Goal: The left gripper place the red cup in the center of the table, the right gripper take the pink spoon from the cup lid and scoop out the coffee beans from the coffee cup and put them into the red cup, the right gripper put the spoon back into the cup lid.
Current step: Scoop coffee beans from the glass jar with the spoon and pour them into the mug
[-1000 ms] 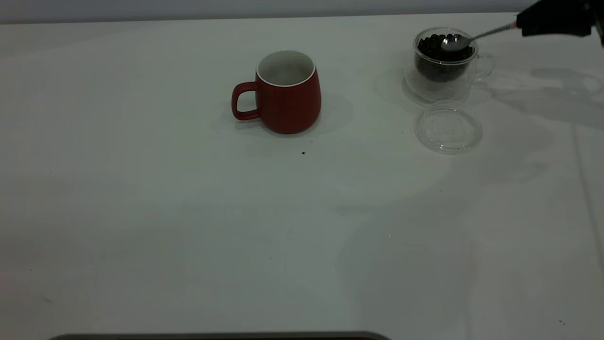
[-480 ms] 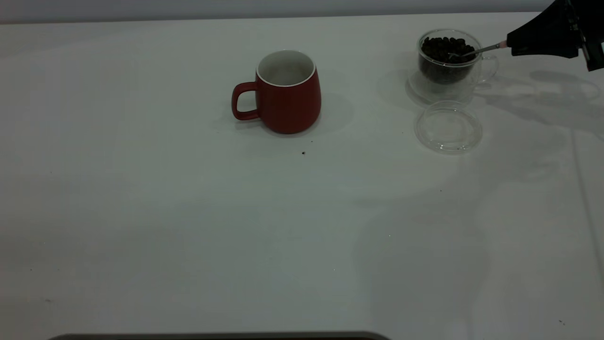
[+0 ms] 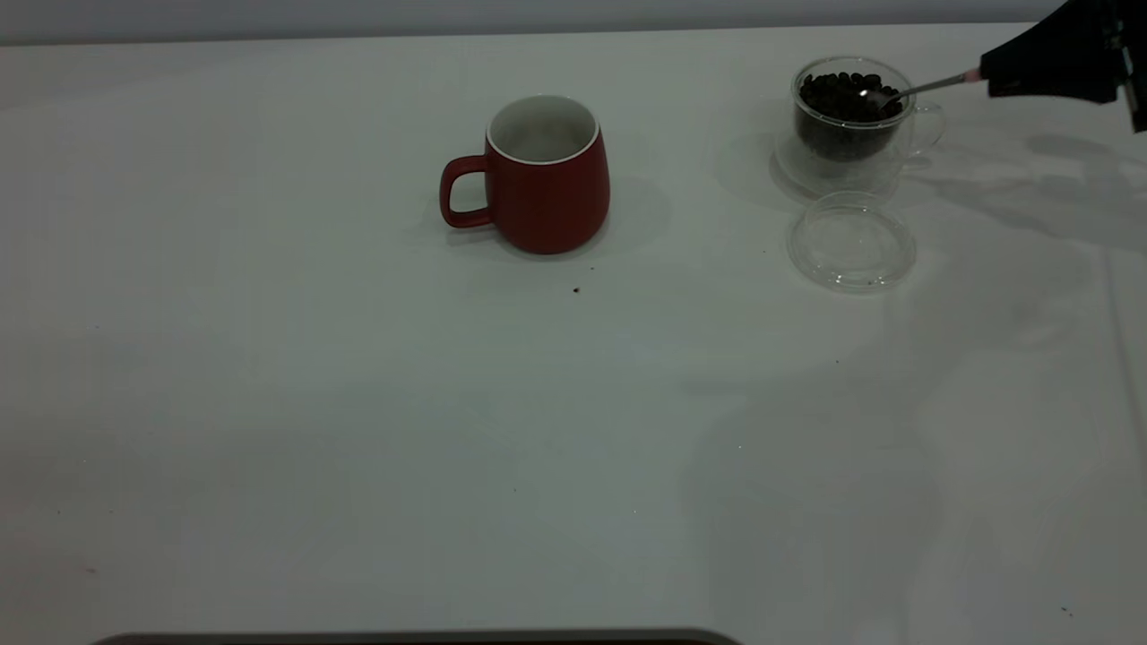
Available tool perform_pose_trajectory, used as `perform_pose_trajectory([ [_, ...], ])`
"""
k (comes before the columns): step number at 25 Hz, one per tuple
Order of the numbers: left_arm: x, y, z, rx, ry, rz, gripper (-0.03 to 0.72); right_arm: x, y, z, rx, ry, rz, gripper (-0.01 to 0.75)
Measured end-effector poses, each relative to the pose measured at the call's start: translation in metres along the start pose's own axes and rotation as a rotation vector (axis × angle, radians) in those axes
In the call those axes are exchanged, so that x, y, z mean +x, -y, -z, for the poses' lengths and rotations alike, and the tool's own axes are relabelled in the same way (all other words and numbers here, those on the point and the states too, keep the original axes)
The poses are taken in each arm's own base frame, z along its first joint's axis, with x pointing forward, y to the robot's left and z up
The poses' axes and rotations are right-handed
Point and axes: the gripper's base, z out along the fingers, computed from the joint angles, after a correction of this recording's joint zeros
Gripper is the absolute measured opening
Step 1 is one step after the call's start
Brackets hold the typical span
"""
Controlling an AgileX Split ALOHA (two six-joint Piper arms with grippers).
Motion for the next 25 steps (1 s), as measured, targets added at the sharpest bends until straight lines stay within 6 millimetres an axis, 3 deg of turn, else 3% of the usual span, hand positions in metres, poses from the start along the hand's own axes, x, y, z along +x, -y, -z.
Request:
perform_pose_trajectory([
  [10, 0.000, 0.000, 0.000, 0.000, 0.000, 0.000, 0.538, -0.002, -0.004, 0.006, -0.002, 0.001, -0.012, 0.092],
  [20, 0.000, 0.000, 0.000, 0.000, 0.000, 0.000, 0.538, -0.006, 0.007, 0.036, -0.106, 0.048, -0.109, 0.092],
  [25, 0.000, 0.000, 0.000, 0.000, 0.000, -0.001, 0.538, -0.008, 0.009, 0.039, -0.119, 0.075, -0.127, 0.092],
])
